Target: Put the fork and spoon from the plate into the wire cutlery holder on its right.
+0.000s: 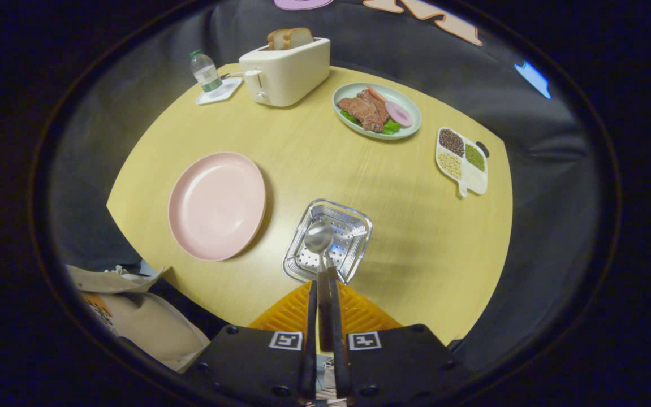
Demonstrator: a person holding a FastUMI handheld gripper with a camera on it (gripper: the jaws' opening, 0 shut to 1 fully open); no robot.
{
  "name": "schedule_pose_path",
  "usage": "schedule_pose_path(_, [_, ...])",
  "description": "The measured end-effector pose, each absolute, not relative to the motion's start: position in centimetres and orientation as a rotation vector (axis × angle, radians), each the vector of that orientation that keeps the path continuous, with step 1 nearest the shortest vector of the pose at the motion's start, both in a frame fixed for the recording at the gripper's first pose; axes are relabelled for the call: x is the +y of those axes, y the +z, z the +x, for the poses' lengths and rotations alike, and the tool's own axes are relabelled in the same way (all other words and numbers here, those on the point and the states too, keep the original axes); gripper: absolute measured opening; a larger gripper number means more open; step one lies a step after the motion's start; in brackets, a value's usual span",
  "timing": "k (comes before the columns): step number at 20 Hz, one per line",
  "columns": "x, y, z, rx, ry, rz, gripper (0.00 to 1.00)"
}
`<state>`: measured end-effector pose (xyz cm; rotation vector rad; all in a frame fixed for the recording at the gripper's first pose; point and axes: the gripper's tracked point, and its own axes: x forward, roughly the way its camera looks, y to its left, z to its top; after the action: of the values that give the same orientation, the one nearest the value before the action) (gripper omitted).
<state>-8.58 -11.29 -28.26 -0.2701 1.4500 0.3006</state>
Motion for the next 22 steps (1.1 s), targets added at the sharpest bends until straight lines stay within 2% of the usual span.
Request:
schedule_pose_path(6, [-9.6, -27.4, -8.3, 1.365, 0.298, -0.187, 1.00])
schedule_pose_path(14, [-6.4, -24.5, -8.1, 1.134, 0.244, -0.051, 1.00])
schedule_pose_path(22, [-2.9, -17.9, -6.6, 0.737, 0.166, 0.043, 0.99])
